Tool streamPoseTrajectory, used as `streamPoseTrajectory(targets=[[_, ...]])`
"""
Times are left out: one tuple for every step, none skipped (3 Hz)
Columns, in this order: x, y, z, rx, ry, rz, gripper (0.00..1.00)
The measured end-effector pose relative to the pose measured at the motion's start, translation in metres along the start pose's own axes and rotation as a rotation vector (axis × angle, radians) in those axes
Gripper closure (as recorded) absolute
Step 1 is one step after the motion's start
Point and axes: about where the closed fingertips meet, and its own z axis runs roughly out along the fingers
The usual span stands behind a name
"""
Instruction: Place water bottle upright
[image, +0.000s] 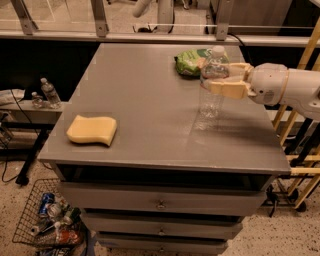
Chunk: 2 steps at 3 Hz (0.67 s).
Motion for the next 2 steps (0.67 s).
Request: streamPoseTrajectory(targets=[[-0.0009, 0.0011, 0.0027, -0.005, -0.001, -0.001, 0.82], [-0.0016, 0.0022, 0.0053, -0.010, -0.002, -0.001, 0.59]])
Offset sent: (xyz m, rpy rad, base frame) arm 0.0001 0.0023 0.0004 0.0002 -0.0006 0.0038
